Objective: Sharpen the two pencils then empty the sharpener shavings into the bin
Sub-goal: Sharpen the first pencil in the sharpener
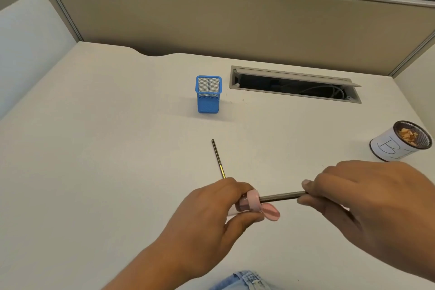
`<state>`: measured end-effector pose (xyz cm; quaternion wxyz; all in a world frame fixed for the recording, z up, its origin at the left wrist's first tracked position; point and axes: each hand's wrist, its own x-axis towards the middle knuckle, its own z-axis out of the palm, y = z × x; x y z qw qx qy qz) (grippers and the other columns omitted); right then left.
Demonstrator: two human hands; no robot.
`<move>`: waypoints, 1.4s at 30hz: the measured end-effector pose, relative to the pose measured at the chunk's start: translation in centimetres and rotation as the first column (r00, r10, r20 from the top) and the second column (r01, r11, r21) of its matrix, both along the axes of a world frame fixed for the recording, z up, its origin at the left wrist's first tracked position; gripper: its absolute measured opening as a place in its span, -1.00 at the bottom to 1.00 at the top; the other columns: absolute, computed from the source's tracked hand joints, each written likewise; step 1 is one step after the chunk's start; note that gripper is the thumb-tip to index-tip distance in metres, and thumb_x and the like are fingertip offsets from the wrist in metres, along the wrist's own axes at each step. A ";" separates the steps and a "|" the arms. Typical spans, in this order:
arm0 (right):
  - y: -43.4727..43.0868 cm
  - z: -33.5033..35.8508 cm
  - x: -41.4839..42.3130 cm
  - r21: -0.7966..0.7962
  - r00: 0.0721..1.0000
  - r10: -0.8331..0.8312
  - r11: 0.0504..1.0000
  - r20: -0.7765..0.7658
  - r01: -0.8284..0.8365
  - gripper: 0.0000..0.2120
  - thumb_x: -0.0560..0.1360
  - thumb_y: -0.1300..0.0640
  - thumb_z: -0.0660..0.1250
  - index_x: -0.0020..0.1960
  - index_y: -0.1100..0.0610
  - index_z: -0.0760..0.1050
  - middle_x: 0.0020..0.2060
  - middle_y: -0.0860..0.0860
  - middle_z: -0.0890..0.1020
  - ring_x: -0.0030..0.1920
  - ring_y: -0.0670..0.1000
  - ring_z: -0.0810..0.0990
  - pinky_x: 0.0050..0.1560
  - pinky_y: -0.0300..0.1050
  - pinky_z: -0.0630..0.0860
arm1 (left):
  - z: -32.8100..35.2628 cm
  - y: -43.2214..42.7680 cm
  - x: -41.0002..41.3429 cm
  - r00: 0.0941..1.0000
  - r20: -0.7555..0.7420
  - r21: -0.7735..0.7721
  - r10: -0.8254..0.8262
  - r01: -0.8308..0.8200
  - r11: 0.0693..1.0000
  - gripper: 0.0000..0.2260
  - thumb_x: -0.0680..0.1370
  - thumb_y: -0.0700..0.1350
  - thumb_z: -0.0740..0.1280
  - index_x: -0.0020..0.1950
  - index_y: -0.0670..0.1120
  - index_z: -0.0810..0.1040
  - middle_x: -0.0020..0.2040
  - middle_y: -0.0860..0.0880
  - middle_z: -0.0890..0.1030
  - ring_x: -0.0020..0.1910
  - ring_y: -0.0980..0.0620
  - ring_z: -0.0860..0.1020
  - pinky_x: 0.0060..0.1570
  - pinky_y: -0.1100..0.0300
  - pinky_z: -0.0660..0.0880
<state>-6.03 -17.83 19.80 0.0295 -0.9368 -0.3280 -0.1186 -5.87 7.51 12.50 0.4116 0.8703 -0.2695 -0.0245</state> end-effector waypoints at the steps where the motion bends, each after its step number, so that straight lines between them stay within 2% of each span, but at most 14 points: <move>1: 0.2 0.2 -0.1 0.008 0.998 -0.035 0.999 -0.043 0.035 -0.73 0.57 -0.11 0.22 -0.23 -0.02 0.51 -0.47 -0.09 0.52 -0.50 0.08 0.49 -0.61 -0.05 0.37 | 0.0 0.0 0.1 1.000 0.016 0.015 -0.007 0.006 1.000 -0.78 0.60 0.20 0.20 0.12 0.14 0.51 -0.13 0.20 0.54 -0.23 0.27 0.41 -0.24 0.47 0.29; 5: 0.8 0.2 -0.3 0.064 0.940 -0.228 0.966 -0.253 0.252 -0.72 0.51 -0.34 0.11 -0.21 -0.18 0.37 -0.47 -0.21 0.59 -0.52 -0.09 0.45 -0.59 -0.07 0.43 | 0.1 -0.1 0.7 0.997 0.082 0.017 -0.012 0.010 1.000 -0.82 0.62 0.13 0.24 0.09 0.08 0.54 -0.11 0.21 0.57 -0.20 0.23 0.46 -0.21 0.43 0.37; 7: 1.0 0.1 -0.1 0.127 0.863 -0.291 0.920 -0.413 0.371 -0.68 0.45 -0.43 0.08 -0.19 -0.24 0.43 -0.41 -0.27 0.60 -0.31 -0.19 0.52 -0.53 -0.16 0.40 | 0.1 -0.1 1.1 0.995 0.097 0.013 -0.032 0.031 0.999 -0.85 0.62 0.10 0.26 0.05 0.07 0.54 -0.09 0.32 0.58 -0.17 0.25 0.50 -0.16 0.41 0.42; 11: 0.8 -0.1 0.1 0.133 0.792 -0.271 0.906 -0.548 0.403 -0.74 0.38 -0.38 0.19 -0.10 -0.25 0.47 -0.28 -0.38 0.59 -0.26 -0.26 0.52 -0.45 -0.27 0.36 | 0.3 0.1 1.8 0.994 0.088 0.075 -0.058 0.052 0.996 -0.87 0.59 0.14 0.27 0.06 0.13 0.51 -0.12 0.34 0.53 -0.16 0.29 0.47 -0.18 0.52 0.31; 14: 0.6 0.2 0.7 0.099 0.858 -0.204 0.955 -0.471 0.281 -0.96 0.45 -0.12 0.34 -0.13 -0.25 0.48 -0.30 -0.28 0.60 -0.27 -0.27 0.54 -0.41 -0.40 0.39 | 0.4 0.7 2.3 0.999 0.032 0.037 -0.014 0.013 0.999 -0.83 0.55 0.20 0.28 0.08 0.20 0.51 -0.15 0.19 0.55 -0.20 0.28 0.46 -0.23 0.50 0.30; 16: 0.2 0.4 1.1 0.104 0.916 -0.118 0.980 -0.382 0.169 -0.84 0.46 0.04 0.36 -0.03 -0.21 0.50 -0.30 -0.30 0.53 -0.30 -0.32 0.48 -0.32 -0.49 0.38 | 0.6 1.1 2.6 1.000 0.000 -0.006 -0.006 0.006 1.000 -0.82 0.54 0.18 0.31 0.06 0.16 0.58 -0.20 0.20 0.52 -0.23 0.24 0.45 -0.25 0.48 0.28; 20: -1.0 0.4 1.8 0.105 0.998 -0.010 0.994 -0.060 0.016 -0.83 0.59 0.00 0.25 0.03 0.05 0.57 -0.26 -0.07 0.65 -0.33 0.03 0.63 -0.40 -0.02 0.57 | 1.4 1.1 2.5 1.000 -0.003 -0.063 -0.018 0.017 0.998 -0.82 0.54 0.17 0.34 0.06 0.15 0.59 -0.23 0.21 0.48 -0.27 0.18 0.42 -0.28 0.42 0.28; 23: -1.5 0.5 2.2 0.019 0.983 0.049 0.998 0.178 -0.053 -0.84 0.59 0.14 0.34 -0.07 0.19 0.65 -0.24 0.07 0.72 -0.32 0.20 0.64 -0.35 0.02 0.51 | 1.6 0.8 2.2 1.000 0.008 -0.078 -0.007 0.008 0.997 -0.80 0.54 0.19 0.31 0.06 0.14 0.58 -0.22 0.19 0.49 -0.27 0.20 0.41 -0.28 0.41 0.29; 26: -1.3 0.3 2.1 -0.022 0.972 0.088 0.996 0.218 -0.085 -0.86 0.59 0.18 0.35 -0.07 0.21 0.65 -0.22 0.09 0.70 -0.36 0.20 0.55 -0.40 0.02 0.48 | 1.5 0.6 2.1 0.999 0.022 -0.098 0.032 -0.030 0.995 -0.82 0.55 0.17 0.31 0.07 0.15 0.57 -0.20 0.19 0.51 -0.28 0.21 0.40 -0.29 0.40 0.29; 31: -1.2 -0.4 1.3 -0.002 0.993 0.059 0.998 0.099 -0.059 -0.81 0.63 0.08 0.28 -0.02 0.16 0.61 -0.31 0.05 0.66 -0.43 0.20 0.53 -0.52 0.01 0.46 | 1.3 0.4 2.1 0.999 0.036 -0.104 0.032 -0.028 0.994 -0.88 0.56 0.07 0.33 0.03 0.08 0.59 -0.14 0.35 0.53 -0.22 0.33 0.45 -0.24 0.54 0.28; 34: -0.8 -0.1 1.0 0.097 0.993 -0.037 0.994 -0.116 0.049 -0.83 0.60 -0.10 0.22 -0.03 -0.08 0.55 -0.39 -0.18 0.60 -0.47 -0.06 0.48 -0.55 -0.12 0.45 | 0.8 0.2 2.0 0.998 0.047 -0.079 0.030 -0.026 0.997 -0.86 0.56 0.09 0.33 0.05 0.08 0.58 -0.14 0.28 0.54 -0.20 0.30 0.47 -0.21 0.50 0.31; 36: -0.5 0.4 1.1 0.173 0.918 -0.158 0.957 -0.365 0.233 -0.82 0.50 -0.24 0.23 -0.12 -0.21 0.55 -0.38 -0.35 0.60 -0.45 -0.14 0.51 -0.56 -0.34 0.40 | 0.5 0.2 2.0 0.996 0.085 -0.044 -0.001 0.005 0.999 -0.86 0.57 0.09 0.33 0.05 0.06 0.58 -0.14 0.26 0.55 -0.19 0.28 0.48 -0.18 0.41 0.40; 38: -0.8 0.3 1.2 0.198 0.784 -0.183 0.911 -0.593 0.362 -0.81 0.41 -0.31 0.24 -0.11 -0.28 0.55 -0.32 -0.39 0.63 -0.38 -0.21 0.56 -0.49 -0.35 0.43 | 0.2 0.1 1.9 0.994 0.096 -0.006 -0.056 0.057 0.998 -0.87 0.59 0.08 0.31 0.03 0.05 0.57 -0.09 0.26 0.61 -0.16 0.23 0.53 -0.14 0.26 0.51; 42: -0.6 -0.2 1.2 0.082 0.879 -0.173 0.969 -0.445 0.232 -0.82 0.40 -0.33 0.21 -0.12 -0.27 0.45 -0.23 -0.53 0.53 -0.28 -0.27 0.54 -0.50 -0.37 0.31 | 0.0 0.7 2.2 0.998 0.039 0.011 -0.038 0.038 0.999 -0.86 0.56 0.15 0.30 0.06 0.14 0.54 -0.13 0.20 0.58 -0.19 0.28 0.49 -0.20 0.46 0.38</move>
